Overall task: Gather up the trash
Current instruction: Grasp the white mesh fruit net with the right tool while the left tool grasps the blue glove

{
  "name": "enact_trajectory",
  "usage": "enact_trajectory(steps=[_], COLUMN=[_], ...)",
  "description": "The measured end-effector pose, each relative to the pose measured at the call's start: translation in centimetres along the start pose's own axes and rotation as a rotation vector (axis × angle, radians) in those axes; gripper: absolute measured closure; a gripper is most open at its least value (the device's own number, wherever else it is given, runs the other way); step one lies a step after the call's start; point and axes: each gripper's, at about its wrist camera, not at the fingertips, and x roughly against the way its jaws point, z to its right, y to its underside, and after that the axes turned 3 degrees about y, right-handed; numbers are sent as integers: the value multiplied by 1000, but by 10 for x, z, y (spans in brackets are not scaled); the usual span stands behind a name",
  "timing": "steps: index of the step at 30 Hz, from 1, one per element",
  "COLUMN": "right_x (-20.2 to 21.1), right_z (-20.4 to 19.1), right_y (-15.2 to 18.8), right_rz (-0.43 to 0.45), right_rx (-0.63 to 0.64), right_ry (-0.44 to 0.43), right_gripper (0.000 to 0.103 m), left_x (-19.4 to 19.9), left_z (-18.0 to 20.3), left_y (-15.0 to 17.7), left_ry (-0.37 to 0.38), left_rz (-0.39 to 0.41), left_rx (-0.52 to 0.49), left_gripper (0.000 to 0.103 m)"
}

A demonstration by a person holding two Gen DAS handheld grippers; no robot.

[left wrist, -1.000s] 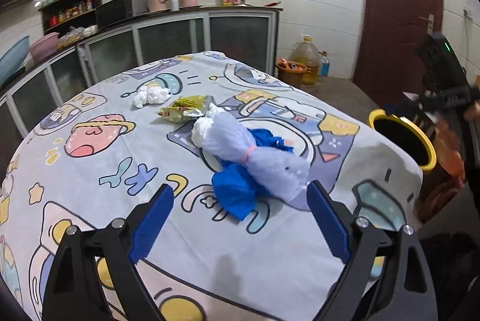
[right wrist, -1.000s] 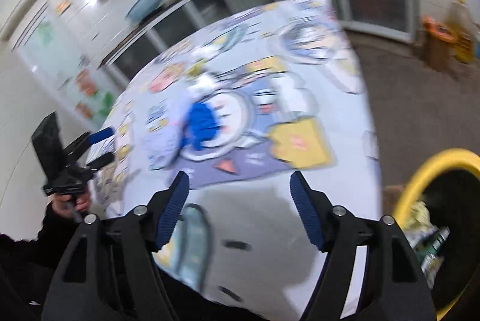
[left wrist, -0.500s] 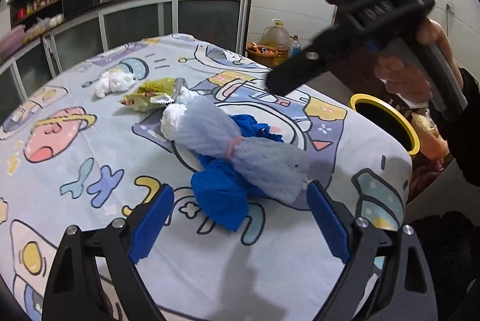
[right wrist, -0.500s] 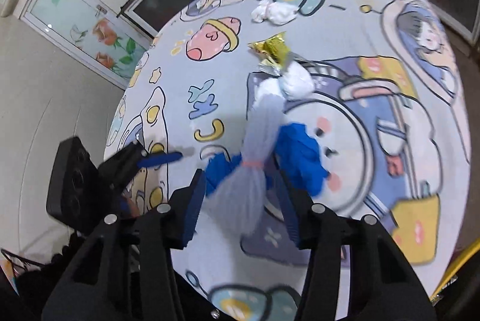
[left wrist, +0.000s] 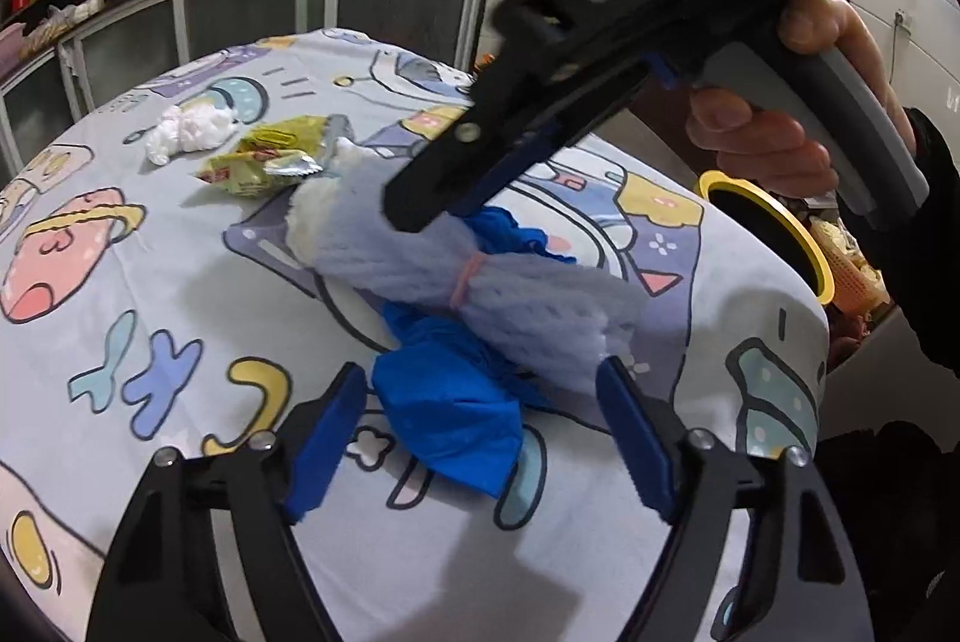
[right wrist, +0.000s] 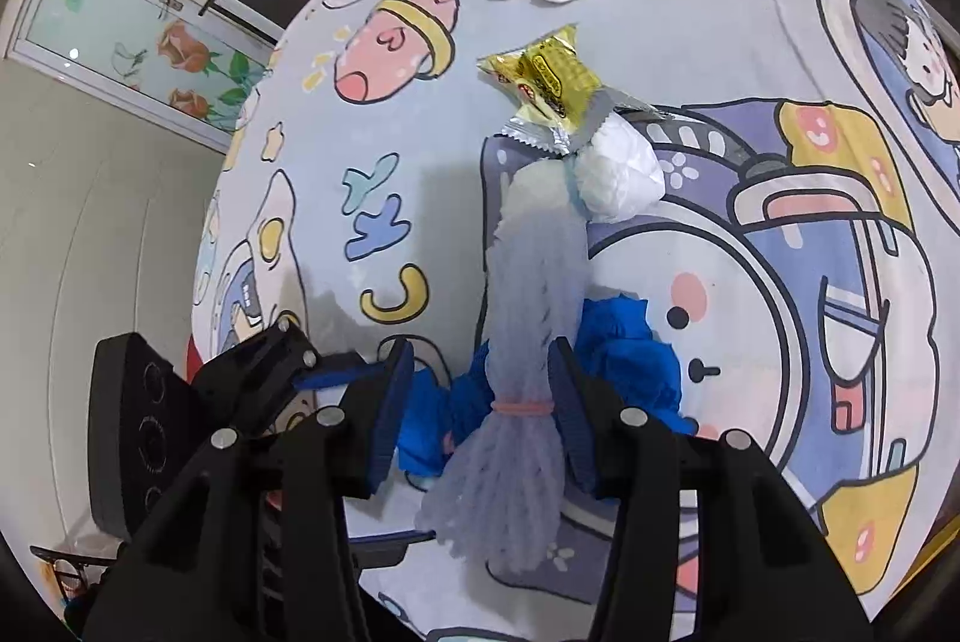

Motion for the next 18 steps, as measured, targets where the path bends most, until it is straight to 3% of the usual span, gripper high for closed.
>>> enact_trajectory(steps=[5, 8, 9, 10, 13, 18], right_x=[-9, -15, -18, -21, -20, 4], right_z=[5, 6, 8, 9, 11, 7], right_y=[-7, -10, -10, -10, -7, 4], right_rz=[-4, -14, -20, -29, -12, 59], right_rx=[-26, -26, -32, -34, -31, -8], right_ry=[12, 24, 25, 40, 72, 58], right_gripper=[58, 58, 61, 76, 86, 87], left_x=[-12, -16, -18, -20, -19, -1], left_z=[-1, 0, 0, 1, -3, 0], left_y=[0, 0, 0, 1, 4, 9], left_ry=[13, 31, 24, 14, 22, 25], left_rz=[-19, -32, -37, -45, -43, -11], left_rx=[9, 18, 17, 16, 47, 53], left_gripper=[32, 49, 54, 65, 82, 84])
